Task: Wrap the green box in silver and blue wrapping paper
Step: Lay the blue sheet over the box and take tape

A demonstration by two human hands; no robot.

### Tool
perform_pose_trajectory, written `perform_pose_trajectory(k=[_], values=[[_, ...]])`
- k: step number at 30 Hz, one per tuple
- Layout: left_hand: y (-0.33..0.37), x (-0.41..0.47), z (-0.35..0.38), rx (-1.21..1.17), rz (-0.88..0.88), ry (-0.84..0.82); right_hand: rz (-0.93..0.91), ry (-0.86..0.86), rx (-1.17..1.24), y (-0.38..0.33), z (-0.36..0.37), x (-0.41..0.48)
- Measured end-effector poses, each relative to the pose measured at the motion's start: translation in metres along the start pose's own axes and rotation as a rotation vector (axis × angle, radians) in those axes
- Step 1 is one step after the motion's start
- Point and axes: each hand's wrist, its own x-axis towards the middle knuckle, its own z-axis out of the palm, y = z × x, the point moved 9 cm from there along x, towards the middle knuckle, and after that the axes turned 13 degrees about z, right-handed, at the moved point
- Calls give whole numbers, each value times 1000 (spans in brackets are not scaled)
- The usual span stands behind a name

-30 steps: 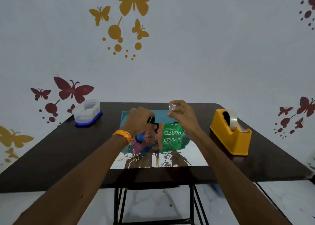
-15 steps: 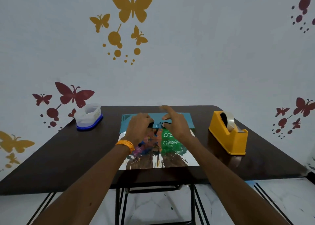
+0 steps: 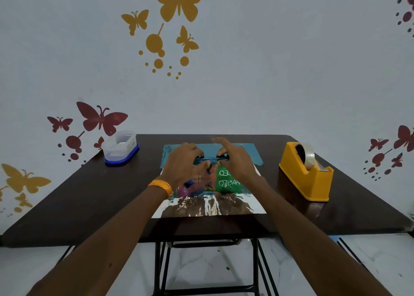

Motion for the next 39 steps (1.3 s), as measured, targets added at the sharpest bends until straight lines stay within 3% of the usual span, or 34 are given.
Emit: perform_pose_trajectory(k=[12, 16, 21, 39], values=[[9, 13, 5, -37, 20, -15, -33, 75, 34, -11, 0, -27], [4, 10, 7, -96, -28, 28, -21, -45, 237, -14, 15, -51], [-1, 11, 8, -159, -43, 14, 77, -169, 314, 1, 36, -67], [0, 14, 9, -166, -11, 43, 33, -231, 192, -6, 37, -84]])
